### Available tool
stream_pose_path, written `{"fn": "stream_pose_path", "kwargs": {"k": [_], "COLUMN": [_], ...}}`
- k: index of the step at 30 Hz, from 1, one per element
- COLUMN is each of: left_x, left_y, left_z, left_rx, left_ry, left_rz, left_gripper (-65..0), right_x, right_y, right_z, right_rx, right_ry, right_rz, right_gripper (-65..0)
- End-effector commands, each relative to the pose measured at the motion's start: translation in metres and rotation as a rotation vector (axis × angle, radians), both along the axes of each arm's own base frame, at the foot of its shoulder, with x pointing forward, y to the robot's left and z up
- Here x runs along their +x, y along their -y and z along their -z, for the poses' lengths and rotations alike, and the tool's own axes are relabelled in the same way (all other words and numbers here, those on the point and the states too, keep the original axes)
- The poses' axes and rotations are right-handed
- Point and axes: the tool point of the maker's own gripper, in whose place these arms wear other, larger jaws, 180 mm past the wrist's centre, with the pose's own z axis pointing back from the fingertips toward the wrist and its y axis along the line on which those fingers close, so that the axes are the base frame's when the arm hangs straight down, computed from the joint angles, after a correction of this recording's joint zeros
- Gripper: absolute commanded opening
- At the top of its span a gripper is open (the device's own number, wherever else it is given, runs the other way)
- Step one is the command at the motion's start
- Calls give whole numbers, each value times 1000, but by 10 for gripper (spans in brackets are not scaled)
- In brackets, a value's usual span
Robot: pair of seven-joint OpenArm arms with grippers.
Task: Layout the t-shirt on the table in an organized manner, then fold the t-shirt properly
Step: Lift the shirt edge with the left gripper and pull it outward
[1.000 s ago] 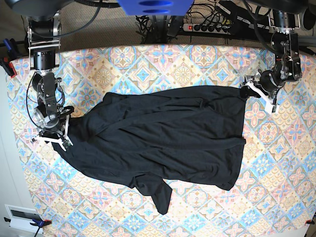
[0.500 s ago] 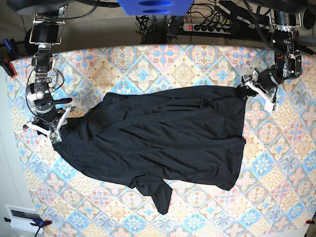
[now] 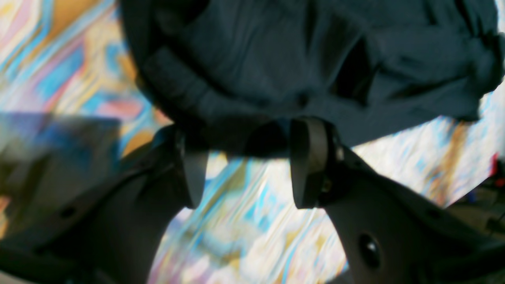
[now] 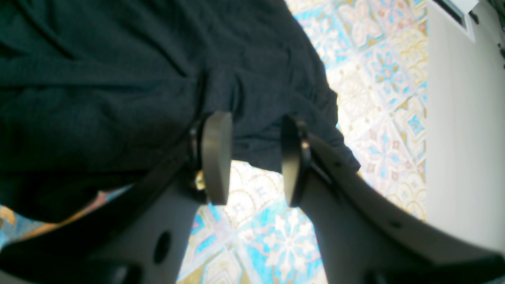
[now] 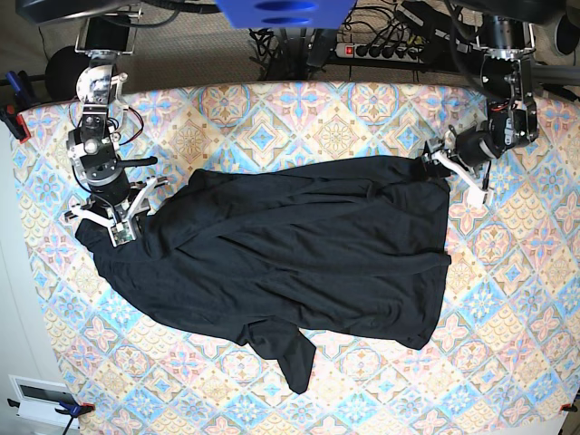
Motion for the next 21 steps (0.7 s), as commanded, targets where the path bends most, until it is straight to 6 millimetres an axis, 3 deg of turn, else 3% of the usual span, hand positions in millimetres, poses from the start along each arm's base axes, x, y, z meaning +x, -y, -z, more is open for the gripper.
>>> {"fn": "stream_pose_path", "kwargs": {"k": [1, 6, 9, 12, 14, 16, 21], "left_x": [3, 19, 27, 37, 45, 51, 60], "left_y": [-3, 5, 16, 18, 20, 14, -26], "left_z": [4, 25, 28, 28, 24, 19, 6], "left_rx": [24, 29, 7, 10, -2, 15, 23], "left_ry": [-19, -58, -59, -53, -38, -20, 18], "left_rz": [5, -21, -29, -31, -42, -48, -169], "left_gripper": [-329, -330, -348, -447, -563, -650, -650], "right_x": [9, 7, -9, -16, -21, -27, -34], "right_y": [3, -16, -20, -28, -29, -30, -36], "right_z": [-18, -13, -3, 0, 3, 9, 12], "right_rx": [-15, -8, -8, 16, 17, 22, 217], "right_ry": [62, 47, 14, 8, -3, -21, -47], "right_rz": [-4, -52, -63, -64, -65, -65, -34], "right_gripper": [-448, -449, -448, -448, -448, -448, -448]}}
